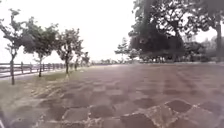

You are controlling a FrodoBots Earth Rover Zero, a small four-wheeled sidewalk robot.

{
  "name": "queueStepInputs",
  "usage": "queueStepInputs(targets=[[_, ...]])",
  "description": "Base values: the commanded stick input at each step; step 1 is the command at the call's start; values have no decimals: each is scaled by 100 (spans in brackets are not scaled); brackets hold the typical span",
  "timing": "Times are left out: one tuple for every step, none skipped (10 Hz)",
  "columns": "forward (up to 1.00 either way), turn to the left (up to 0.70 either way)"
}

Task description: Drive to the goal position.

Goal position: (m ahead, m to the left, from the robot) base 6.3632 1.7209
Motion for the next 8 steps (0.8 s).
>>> queueStepInputs(targets=[[100, 0], [100, 0], [100, 0], [100, 0], [100, 0], [100, 0], [100, 0], [100, 0]])
